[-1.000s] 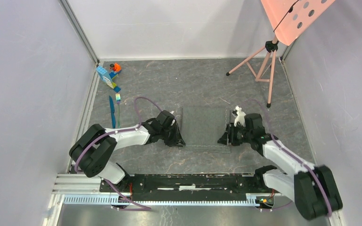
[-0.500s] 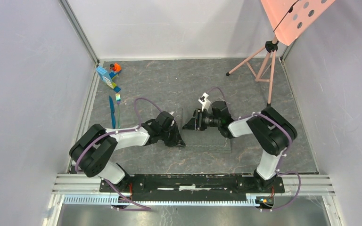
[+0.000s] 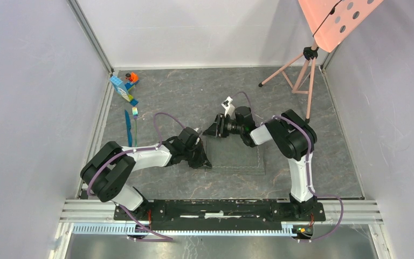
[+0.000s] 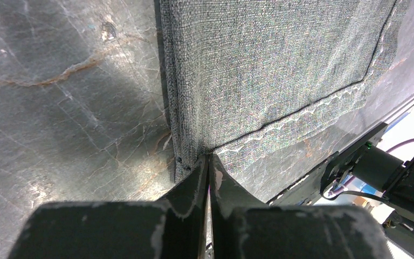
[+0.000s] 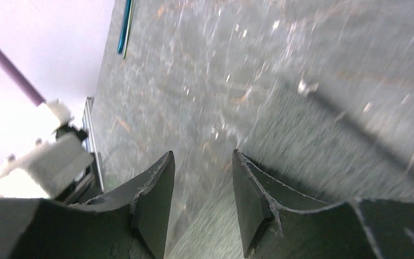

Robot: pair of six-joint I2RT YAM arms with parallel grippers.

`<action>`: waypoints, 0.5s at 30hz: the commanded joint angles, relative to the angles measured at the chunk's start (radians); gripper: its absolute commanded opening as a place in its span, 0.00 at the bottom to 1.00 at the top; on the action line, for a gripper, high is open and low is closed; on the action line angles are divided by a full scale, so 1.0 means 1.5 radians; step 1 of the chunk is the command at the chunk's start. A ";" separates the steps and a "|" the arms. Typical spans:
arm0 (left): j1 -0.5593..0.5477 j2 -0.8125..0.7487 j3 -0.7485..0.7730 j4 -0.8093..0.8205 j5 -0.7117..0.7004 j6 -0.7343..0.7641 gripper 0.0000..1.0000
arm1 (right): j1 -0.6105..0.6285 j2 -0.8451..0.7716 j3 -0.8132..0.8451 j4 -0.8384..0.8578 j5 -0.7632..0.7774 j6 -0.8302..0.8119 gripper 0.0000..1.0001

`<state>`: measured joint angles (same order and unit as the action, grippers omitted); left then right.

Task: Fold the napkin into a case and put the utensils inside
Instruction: Smooth out the square-folded napkin at the center of the board.

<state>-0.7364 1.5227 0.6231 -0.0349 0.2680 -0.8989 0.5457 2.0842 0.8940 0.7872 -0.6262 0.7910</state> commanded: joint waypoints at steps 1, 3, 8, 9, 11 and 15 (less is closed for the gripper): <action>-0.002 0.023 -0.009 -0.043 -0.025 -0.004 0.09 | -0.024 0.059 0.078 -0.017 0.030 -0.037 0.50; -0.002 0.025 -0.009 -0.043 -0.026 -0.001 0.08 | -0.032 0.088 0.117 -0.033 0.028 -0.047 0.50; -0.002 0.022 -0.002 -0.050 -0.027 0.009 0.09 | -0.050 0.151 0.196 -0.089 0.030 -0.083 0.50; -0.002 0.019 0.001 -0.051 -0.026 0.011 0.08 | -0.052 0.156 0.209 -0.106 0.026 -0.089 0.50; -0.002 0.013 0.008 -0.051 -0.020 0.014 0.09 | -0.054 0.141 0.239 -0.153 0.021 -0.110 0.51; -0.003 -0.010 0.037 -0.057 0.005 0.019 0.11 | -0.055 0.044 0.277 -0.292 0.040 -0.185 0.56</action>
<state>-0.7364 1.5242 0.6392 -0.0570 0.2676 -0.8978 0.4744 2.2631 1.2572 0.6064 -0.6277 0.6662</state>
